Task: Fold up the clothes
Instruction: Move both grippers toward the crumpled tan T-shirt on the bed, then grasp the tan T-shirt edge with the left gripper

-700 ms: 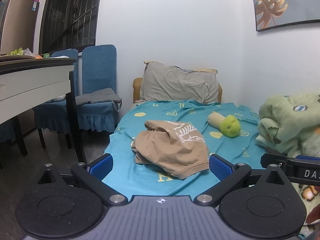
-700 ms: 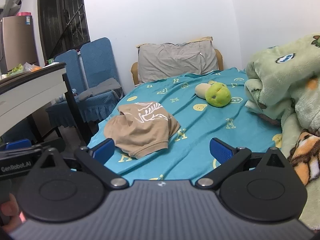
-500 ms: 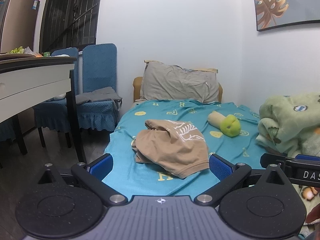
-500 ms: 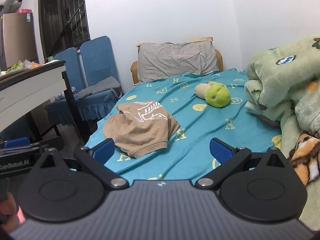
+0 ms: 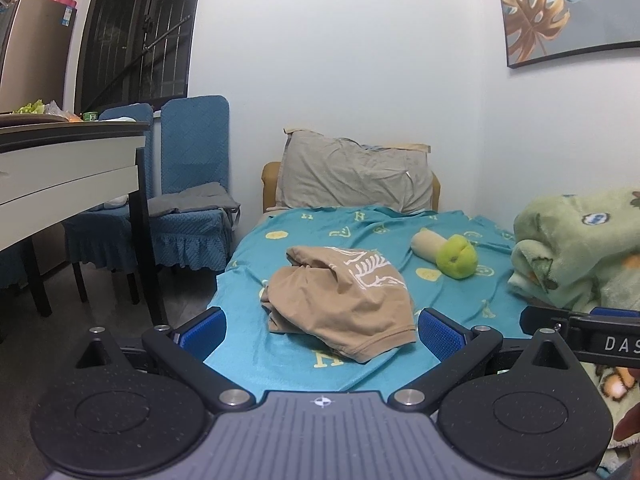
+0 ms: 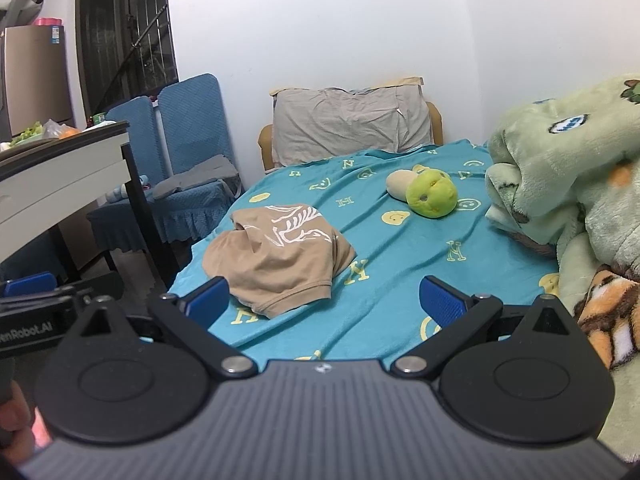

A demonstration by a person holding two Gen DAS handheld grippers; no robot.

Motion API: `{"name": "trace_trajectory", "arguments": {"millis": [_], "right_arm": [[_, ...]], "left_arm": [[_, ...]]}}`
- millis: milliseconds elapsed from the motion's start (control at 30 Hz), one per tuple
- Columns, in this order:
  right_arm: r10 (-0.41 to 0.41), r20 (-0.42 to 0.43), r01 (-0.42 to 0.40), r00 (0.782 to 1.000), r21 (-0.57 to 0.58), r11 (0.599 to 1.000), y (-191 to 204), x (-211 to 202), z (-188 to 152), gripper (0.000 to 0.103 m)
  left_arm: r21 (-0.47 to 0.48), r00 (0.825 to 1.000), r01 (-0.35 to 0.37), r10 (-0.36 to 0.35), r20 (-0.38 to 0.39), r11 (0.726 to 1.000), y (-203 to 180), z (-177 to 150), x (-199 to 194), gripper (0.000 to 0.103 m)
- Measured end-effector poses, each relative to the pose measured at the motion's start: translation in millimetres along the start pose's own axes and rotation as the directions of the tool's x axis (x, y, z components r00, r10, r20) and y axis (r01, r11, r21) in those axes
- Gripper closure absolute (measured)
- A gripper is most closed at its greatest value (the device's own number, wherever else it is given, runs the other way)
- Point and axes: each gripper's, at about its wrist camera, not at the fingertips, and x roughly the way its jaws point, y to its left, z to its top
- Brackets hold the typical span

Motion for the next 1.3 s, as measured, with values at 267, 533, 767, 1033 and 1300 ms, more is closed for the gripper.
{"name": "trace_trajectory", "arguments": {"millis": [267,533,767,1033,1300], "right_arm": [[-0.006,0.002,0.006,1.0,0.0,1.0,0,1,-1,0.0],[-0.017,0.001,0.017,1.0,0.008,1.0,-1,1,-1,0.0],[-0.022,0.001,0.022,1.0,0.026,0.999,-6,1,0,0.0],[-0.076,-0.001,0.075,0.997,0.085,0.994,-19,4,1,0.0],[-0.095,-0.05,0.102,0.994,0.174,0.979,-36,17,-1,0.0]], "left_arm": [[-0.004,1.0,0.001,-0.001,-0.02,1.0,3,-3,4,0.0],[-0.012,0.999,0.015,-0.015,-0.038,1.0,4,-9,12,0.0],[0.017,0.997,0.003,-0.002,-0.08,1.0,-1,-19,26,0.0],[0.157,0.988,-0.032,0.055,-0.143,0.987,-23,-32,64,0.0],[0.411,0.986,0.007,0.062,-0.156,0.912,-64,-36,156,0.01]]}}
